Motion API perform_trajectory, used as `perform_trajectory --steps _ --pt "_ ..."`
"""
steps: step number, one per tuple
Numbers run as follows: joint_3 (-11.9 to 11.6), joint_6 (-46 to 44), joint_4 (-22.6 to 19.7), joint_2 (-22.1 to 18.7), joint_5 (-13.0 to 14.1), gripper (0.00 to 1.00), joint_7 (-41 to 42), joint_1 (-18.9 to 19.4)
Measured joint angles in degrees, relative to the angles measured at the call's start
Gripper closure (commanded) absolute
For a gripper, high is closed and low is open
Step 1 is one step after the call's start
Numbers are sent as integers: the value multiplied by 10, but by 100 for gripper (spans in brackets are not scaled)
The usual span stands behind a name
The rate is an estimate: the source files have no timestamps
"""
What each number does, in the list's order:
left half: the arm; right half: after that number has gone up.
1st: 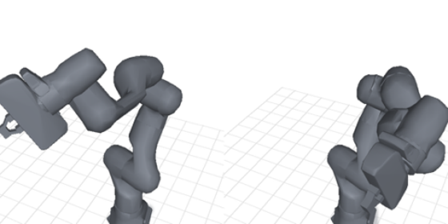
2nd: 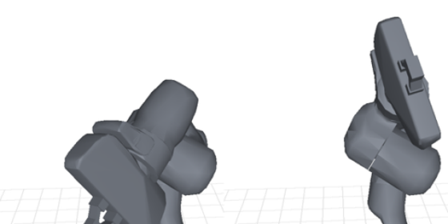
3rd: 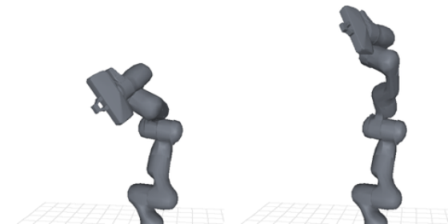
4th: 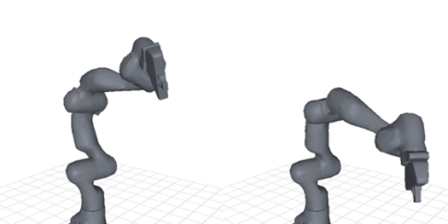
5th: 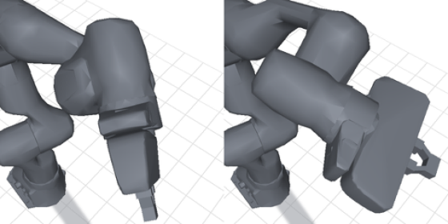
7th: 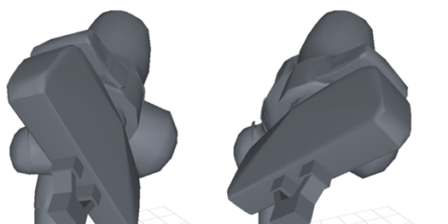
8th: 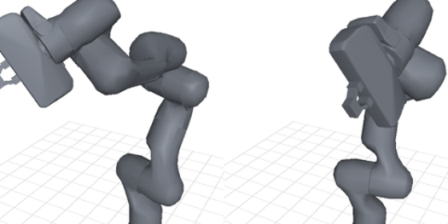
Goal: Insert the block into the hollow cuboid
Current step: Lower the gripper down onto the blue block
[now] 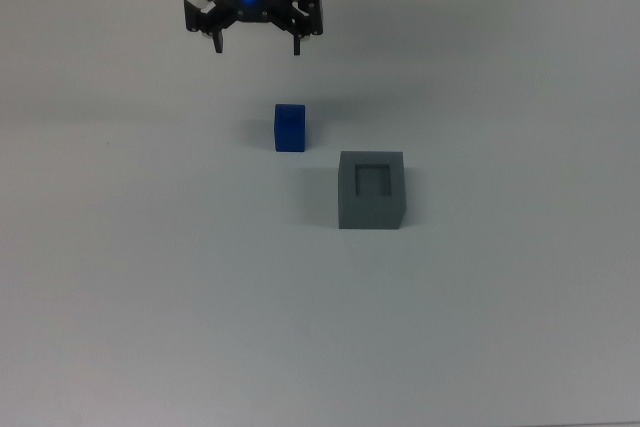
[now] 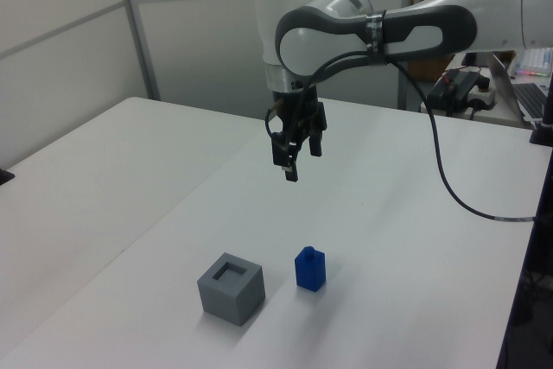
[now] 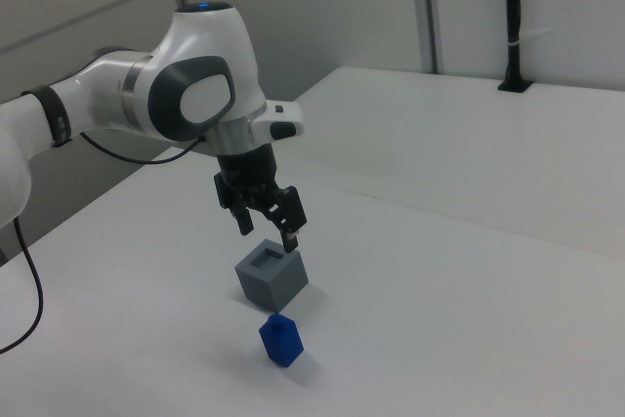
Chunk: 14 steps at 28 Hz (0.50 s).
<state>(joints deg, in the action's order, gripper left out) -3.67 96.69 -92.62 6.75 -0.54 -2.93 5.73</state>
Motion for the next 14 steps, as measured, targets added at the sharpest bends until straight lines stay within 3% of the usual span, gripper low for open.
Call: perform_trajectory --steps 6,10,14 --pt "0 85 -25 0 0 0 0 -9" --pt "7 132 -79 2 0 0 2 -13" --pt "32 192 -156 4 -12 0 0 -11"
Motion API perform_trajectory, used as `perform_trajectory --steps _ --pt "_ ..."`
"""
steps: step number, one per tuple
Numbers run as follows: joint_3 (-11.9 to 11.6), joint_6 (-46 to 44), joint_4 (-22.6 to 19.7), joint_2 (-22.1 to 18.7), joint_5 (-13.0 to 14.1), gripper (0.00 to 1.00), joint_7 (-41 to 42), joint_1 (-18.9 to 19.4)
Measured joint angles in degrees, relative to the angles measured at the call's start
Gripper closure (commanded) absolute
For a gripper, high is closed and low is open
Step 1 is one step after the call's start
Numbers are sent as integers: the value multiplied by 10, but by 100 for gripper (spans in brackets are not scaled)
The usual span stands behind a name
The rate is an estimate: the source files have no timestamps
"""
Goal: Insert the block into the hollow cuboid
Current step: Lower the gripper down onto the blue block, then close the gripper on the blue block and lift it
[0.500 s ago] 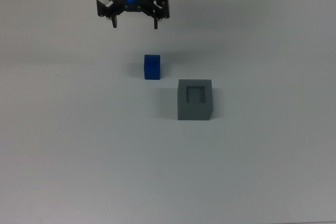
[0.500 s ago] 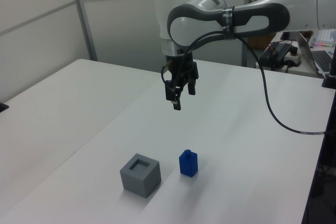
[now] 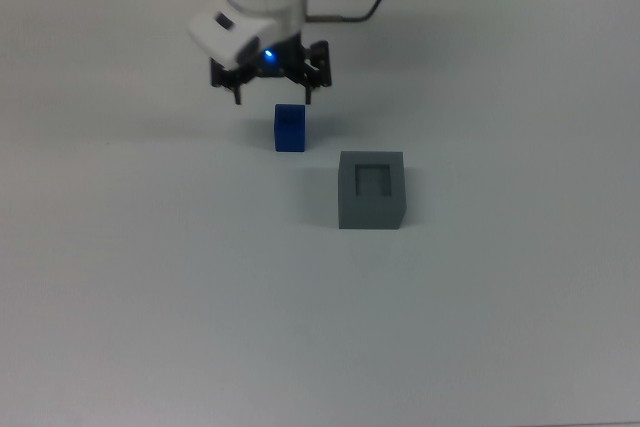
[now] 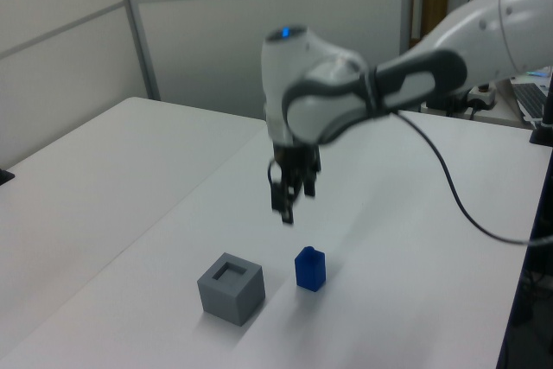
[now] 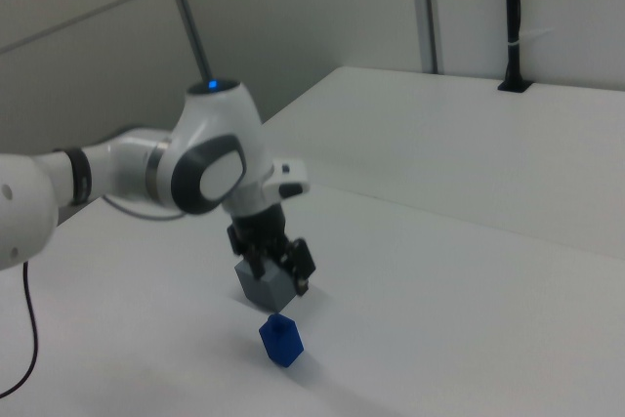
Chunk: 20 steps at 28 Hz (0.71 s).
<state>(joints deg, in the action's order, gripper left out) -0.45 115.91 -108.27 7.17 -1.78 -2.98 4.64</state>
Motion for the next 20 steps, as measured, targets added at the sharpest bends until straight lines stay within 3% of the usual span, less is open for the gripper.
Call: perform_trajectory --steps 5,14,18,20 --pt "14 45 -67 1 -20 0 -1 1" --pt "14 63 -88 16 -29 1 -1 0" --pt "14 68 -89 31 -32 14 -2 0" --pt "14 73 -89 38 -32 25 -9 -1"
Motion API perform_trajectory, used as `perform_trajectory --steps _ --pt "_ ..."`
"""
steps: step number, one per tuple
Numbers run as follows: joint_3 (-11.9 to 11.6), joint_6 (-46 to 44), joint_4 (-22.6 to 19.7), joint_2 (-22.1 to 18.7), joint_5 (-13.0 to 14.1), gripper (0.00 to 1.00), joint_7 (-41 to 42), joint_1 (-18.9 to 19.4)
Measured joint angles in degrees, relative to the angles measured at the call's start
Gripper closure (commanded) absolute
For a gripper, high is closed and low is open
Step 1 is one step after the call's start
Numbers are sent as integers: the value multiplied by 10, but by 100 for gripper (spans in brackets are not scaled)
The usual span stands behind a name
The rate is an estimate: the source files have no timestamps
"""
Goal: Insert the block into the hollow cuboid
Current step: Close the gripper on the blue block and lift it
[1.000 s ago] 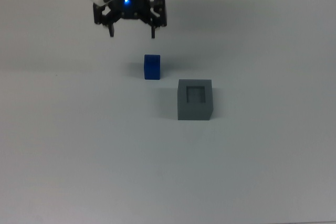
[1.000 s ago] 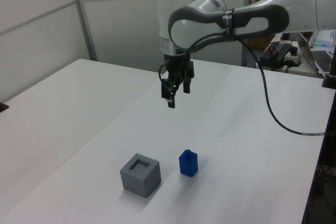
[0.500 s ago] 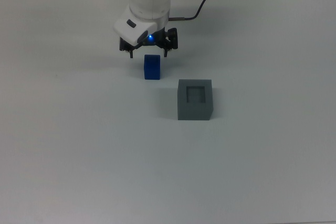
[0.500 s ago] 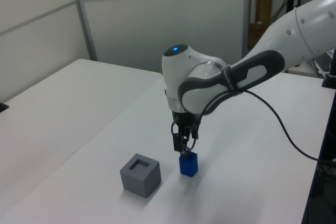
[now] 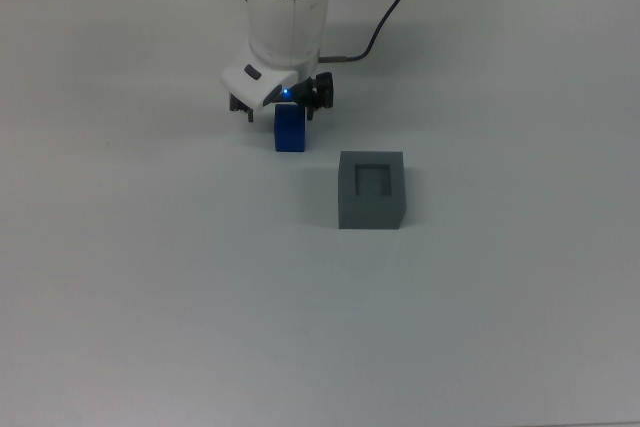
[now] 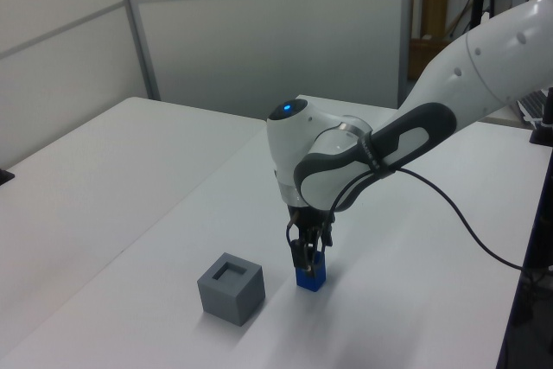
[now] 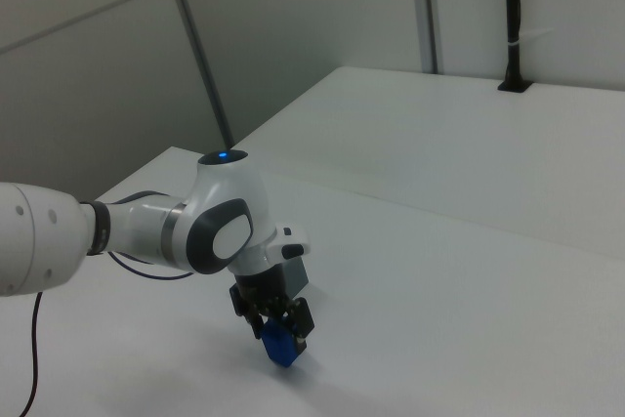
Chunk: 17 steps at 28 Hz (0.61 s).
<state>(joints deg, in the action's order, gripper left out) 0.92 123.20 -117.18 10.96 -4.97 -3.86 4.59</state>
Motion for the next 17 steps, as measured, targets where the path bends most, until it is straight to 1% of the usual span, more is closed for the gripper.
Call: perform_trajectory --steps 2,3,4,6,8,11,12,17 --pt "0 3 0 3 0 30 -7 0" --pt "0 4 1 4 0 39 -12 0" --pt "0 4 1 4 0 44 -16 0" --pt "0 4 3 4 0 51 -20 0" --pt "1 4 6 3 0 53 -21 0" --pt "4 3 11 2 0 68 -23 0" --pt "5 3 13 1 0 72 -23 0" --pt "8 0 32 -1 2 73 -25 0"
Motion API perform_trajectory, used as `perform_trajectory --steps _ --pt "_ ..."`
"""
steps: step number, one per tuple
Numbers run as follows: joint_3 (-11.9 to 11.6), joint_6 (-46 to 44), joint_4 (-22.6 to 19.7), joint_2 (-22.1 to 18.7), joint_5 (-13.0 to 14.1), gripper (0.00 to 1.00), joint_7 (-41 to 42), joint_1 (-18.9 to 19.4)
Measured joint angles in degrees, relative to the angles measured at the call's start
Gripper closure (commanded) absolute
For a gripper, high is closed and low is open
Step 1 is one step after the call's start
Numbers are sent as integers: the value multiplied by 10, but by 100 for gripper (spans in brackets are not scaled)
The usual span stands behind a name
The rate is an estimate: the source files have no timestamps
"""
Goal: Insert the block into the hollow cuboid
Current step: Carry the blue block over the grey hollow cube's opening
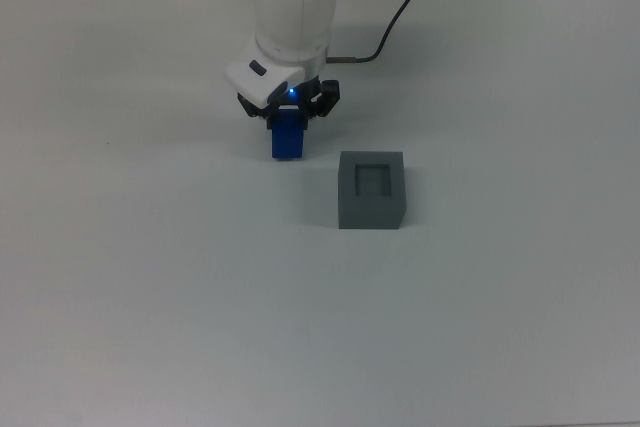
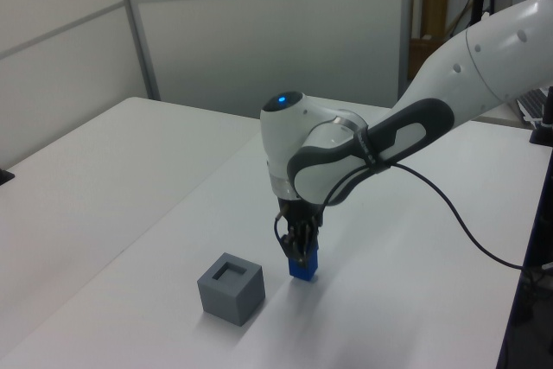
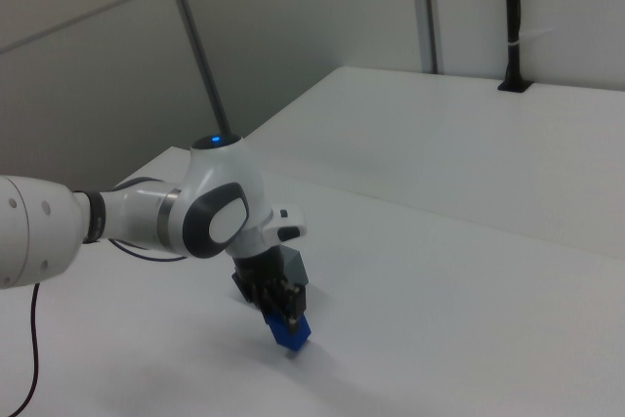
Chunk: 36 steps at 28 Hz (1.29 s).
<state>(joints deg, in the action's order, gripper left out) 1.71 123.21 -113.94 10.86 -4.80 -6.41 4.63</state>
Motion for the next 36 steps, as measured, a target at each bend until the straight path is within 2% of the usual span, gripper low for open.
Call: perform_trajectory --steps 5,8,15,20,29,32,36 --pt "0 -41 36 -2 0 73 0 0" --pt "0 -82 74 -3 2 73 0 0" --pt "0 -151 162 -4 39 72 0 1" --pt "1 -167 204 5 47 72 0 18" --pt "-5 -170 276 80 47 72 -42 73" --pt "-17 -173 299 109 47 72 -63 88" --pt "-36 -174 313 127 47 72 -101 110"
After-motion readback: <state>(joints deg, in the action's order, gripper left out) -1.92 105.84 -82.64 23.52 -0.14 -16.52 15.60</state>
